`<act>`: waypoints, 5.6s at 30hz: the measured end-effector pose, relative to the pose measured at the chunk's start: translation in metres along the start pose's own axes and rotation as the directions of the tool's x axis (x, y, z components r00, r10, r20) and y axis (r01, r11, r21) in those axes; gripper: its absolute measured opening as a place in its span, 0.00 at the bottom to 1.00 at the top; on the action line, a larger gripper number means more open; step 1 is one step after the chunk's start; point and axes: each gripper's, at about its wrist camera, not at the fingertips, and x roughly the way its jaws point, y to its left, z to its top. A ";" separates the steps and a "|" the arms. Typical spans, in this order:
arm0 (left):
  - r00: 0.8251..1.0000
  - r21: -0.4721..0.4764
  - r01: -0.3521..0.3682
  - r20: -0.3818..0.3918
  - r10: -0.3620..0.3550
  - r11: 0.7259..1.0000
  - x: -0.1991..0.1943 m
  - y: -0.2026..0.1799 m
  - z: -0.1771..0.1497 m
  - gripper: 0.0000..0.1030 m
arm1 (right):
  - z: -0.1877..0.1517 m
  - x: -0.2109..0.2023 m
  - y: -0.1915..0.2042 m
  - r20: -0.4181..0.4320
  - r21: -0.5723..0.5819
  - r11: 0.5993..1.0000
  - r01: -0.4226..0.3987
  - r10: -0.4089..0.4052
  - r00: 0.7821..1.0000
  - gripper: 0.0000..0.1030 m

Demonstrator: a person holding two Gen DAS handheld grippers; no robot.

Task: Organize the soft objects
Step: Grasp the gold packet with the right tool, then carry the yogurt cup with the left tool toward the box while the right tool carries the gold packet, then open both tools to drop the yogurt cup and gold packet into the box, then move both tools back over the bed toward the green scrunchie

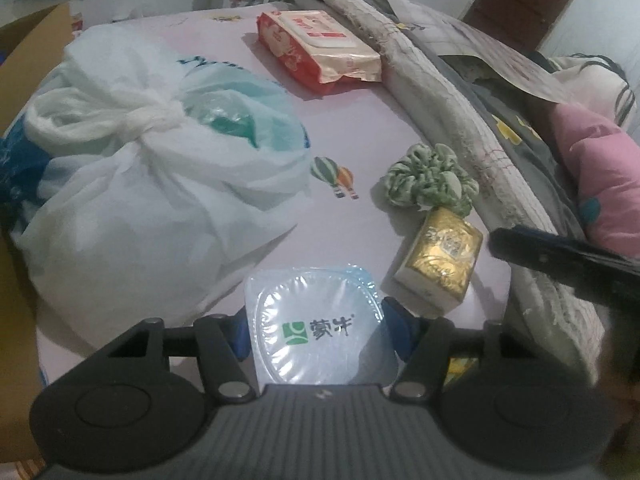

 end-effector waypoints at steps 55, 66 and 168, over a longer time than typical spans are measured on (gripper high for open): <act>0.911 -0.108 0.202 0.385 -0.146 0.974 -0.161 0.056 0.006 0.61 | 0.048 -0.028 0.147 0.121 -0.244 0.957 -0.155 0.189 0.975 0.63; 0.870 -0.376 -0.125 0.404 0.284 0.918 -0.251 0.165 -0.006 0.61 | 0.095 0.050 0.310 -0.165 -0.363 0.772 -0.521 0.497 0.852 0.63; 0.974 0.222 0.030 0.213 -0.078 0.975 -0.063 -0.051 -0.004 0.99 | 0.081 0.030 0.018 0.029 -0.097 0.993 0.066 -0.064 0.998 0.76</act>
